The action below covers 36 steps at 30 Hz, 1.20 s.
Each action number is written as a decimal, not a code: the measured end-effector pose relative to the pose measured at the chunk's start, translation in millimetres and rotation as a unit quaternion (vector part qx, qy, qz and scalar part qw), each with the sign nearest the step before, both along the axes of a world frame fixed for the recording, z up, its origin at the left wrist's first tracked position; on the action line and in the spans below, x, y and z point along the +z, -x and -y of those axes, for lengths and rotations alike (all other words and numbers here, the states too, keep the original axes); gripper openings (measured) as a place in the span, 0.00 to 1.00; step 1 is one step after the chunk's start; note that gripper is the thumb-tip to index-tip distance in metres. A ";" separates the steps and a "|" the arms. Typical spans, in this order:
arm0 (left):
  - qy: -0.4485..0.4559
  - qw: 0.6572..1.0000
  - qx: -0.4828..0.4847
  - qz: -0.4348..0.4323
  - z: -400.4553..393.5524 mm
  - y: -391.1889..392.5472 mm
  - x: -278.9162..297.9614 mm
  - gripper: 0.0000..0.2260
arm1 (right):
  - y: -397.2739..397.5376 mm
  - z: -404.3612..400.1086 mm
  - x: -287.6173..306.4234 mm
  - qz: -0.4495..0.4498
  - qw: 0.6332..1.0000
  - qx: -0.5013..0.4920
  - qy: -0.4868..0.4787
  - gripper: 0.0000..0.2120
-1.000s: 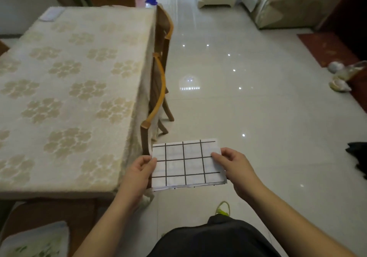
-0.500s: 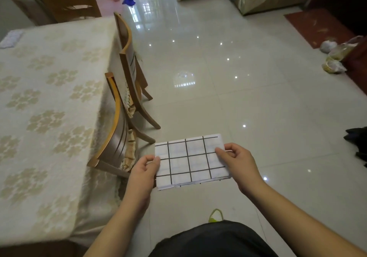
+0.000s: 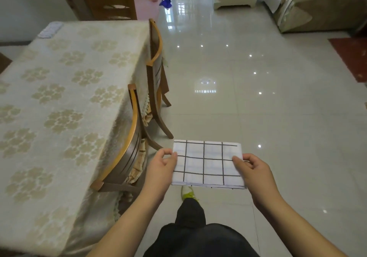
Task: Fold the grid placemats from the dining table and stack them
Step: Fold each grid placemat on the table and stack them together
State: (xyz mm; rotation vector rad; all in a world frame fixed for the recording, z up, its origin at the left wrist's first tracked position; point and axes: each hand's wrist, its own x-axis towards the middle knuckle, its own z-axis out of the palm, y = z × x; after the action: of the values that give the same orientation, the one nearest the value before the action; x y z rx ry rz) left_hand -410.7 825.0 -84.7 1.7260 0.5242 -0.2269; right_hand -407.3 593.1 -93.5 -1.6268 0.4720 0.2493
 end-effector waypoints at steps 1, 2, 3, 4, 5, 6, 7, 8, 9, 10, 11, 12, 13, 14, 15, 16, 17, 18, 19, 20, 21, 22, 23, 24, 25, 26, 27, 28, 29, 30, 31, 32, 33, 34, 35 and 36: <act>-0.003 1.000 0.003 0.008 -2.3 -13.0 -3.0 0.04 | -12.5 -1.2 -1.4 -0.001 1.000 0.008 0.006 0.08; -0.010 1.000 0.005 0.016 -5.7 -26.5 -6.5 0.03 | -26.4 -2.6 -3.5 -0.001 1.000 0.014 0.012 0.09; -0.011 1.000 0.006 0.022 -9.5 -40.1 -10.3 0.03 | -41.5 -4.4 -6.0 -0.007 1.000 0.018 0.013 0.11; -0.010 1.000 0.005 0.022 -13.8 -53.5 -13.6 0.04 | -56.7 -6.8 -7.1 -0.016 1.000 0.016 0.008 0.11; -0.008 1.000 0.004 0.023 -18.1 -67.4 -17.1 0.04 | -72.7 -9.8 -7.1 -0.022 1.000 0.015 -0.005 0.09; -0.010 1.000 0.005 0.023 -22.8 -80.8 -20.3 0.04 | -88.3 -13.3 -5.9 -0.028 0.999 0.022 -0.017 0.08; -0.010 1.000 0.007 0.023 -27.2 -93.1 -22.7 0.05 | -103.2 -16.8 -5.2 -0.035 0.999 0.029 -0.021 0.07; -0.007 1.000 0.009 0.021 -31.3 -105.1 -23.7 0.06 | -117.3 -20.2 -3.1 -0.038 0.998 0.035 -0.019 0.08; -0.005 1.000 0.010 0.022 -35.3 -116.9 -24.0 0.06 | -131.0 -23.1 -1.5 -0.037 0.998 0.041 -0.017 0.08; -0.005 1.000 0.007 0.023 -38.7 -128.8 -22.8 0.07 | -144.8 -25.9 1.5 -0.030 0.998 0.045 -0.016 0.08; -0.006 1.000 0.003 0.025 -41.4 -140.2 -22.5 0.07 | -158.0 -28.4 4.7 -0.021 0.999 0.049 -0.009 0.08; -0.007 1.000 -0.001 0.024 -44.0 -151.0 -21.4 0.07 | -170.7 -30.4 8.0 -0.015 0.999 0.052 -0.001 0.08; -0.005 1.000 -0.002 0.026 -45.4 -161.9 -18.7 0.07 | -182.5 -32.1 10.0 -0.008 0.998 0.055 0.005 0.08; -0.004 1.000 0.000 0.026 -46.6 -172.7 -17.1 0.07 | -193.0 -33.8 11.4 -0.002 0.998 0.057 0.008 0.08; -0.003 1.000 0.003 0.027 -47.7 -183.4 -16.7 0.06 | -202.8 -35.0 11.4 0.004 0.998 0.058 0.012 0.08; -0.005 1.000 0.005 0.026 -48.3 -194.5 -16.1 0.05 | -212.7 -36.2 11.1 0.010 0.998 0.060 0.020 0.09; -0.007 1.000 0.008 0.025 -48.2 -206.2 -15.5 0.05 | -223.1 -36.5 9.2 0.013 0.998 0.062 0.029 0.09; -0.008 1.000 0.011 0.024 -47.1 -217.9 -15.3 0.04 | -233.6 -36.2 6.8 0.015 0.997 0.066 0.038 0.09; -0.008 1.000 0.014 0.025 -45.6 -229.4 -15.6 0.04 | -244.8 -35.4 3.7 0.019 0.996 0.068 0.048 0.10; -0.008 0.999 0.019 0.025 -43.6 -241.1 -16.5 0.03 | -257.0 -34.6 1.0 0.021 0.996 0.067 0.054 0.10; -0.011 0.999 0.022 0.022 -41.6 -253.6 -18.5 0.03 | -270.8 -33.3 -1.5 0.018 0.996 0.065 0.056 0.11; -0.016 0.999 0.024 0.016 -40.1 -267.2 -21.9 0.03 | -286.1 -31.3 -3.5 0.014 0.996 0.064 0.056 0.11; -0.021 0.999 0.024 0.013 -37.9 -281.7 -25.1 0.03 | -302.2 -29.1 -5.7 0.012 0.997 0.063 0.053 0.11; -0.023 0.999 0.020 0.010 -35.5 -297.4 -28.8 0.04 | -318.9 -25.9 -8.6 0.009 0.997 0.059 0.045 0.09; -0.025 1.000 0.013 0.004 -32.3 -314.4 -31.5 0.04 | -336.4 -22.0 -11.4 0.006 0.998 0.053 0.034 0.08; -0.028 1.000 0.005 -0.003 -28.5 -332.4 -33.2 0.04 | -354.4 -18.1 -13.1 0.004 0.999 0.049 0.024 0.08; -0.034 0.999 -0.004 -0.008 -25.2 -351.2 -34.2 0.05 | -373.0 -13.6 -15.0 0.005 0.999 0.048 0.018 0.09; -0.038 0.999 -0.012 -0.012 -22.1 -369.8 -34.3 0.05 | -391.5 -8.5 -16.0 0.006 0.999 0.051 0.015 0.10; -0.039 0.999 -0.017 -0.015 -18.2 -388.9 -32.1 0.05 | -410.0 -2.8 -15.8 0.006 0.998 0.055 0.015 0.11; -0.035 0.999 -0.023 -0.016 -14.5 -408.3 -30.3 0.06 | -428.6 3.8 -15.0 0.007 0.998 0.056 0.016 0.10; -0.030 0.999 -0.028 -0.019 -11.1 -427.0 -28.4 0.06 | -446.7 10.3 -13.2 0.009 0.998 0.057 0.015 0.08; -0.027 0.999 -0.030 -0.020 -7.7 -444.3 -25.9 0.05 | -464.8 16.6 -10.7 0.011 0.998 0.059 0.014 0.07; -0.027 0.999 -0.027 -0.020 -3.9 -461.0 -22.6 0.05 | -483.0 22.2 -7.3 0.015 0.998 0.062 0.013 0.06; -0.030 0.999 -0.022 -0.016 -0.1 -477.9 -19.8 0.05 | -501.3 27.1 -4.3 0.020 0.998 0.066 0.013 0.06; -0.031 0.999 -0.017 -0.015 4.5 -494.0 -16.1 0.04 | -519.6 31.0 -1.8 0.025 0.997 0.071 0.014 0.06; -0.031 0.999 -0.013 -0.011 9.1 -509.0 -13.4 0.04 | -536.7 34.4 -0.2 0.028 0.997 0.076 0.014 0.05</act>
State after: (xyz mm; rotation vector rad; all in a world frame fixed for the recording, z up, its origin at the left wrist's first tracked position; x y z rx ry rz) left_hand 98.2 815.9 -98.1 1.7930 0.5298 -0.2511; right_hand 129.4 558.7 -93.6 -1.6943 0.3103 0.3119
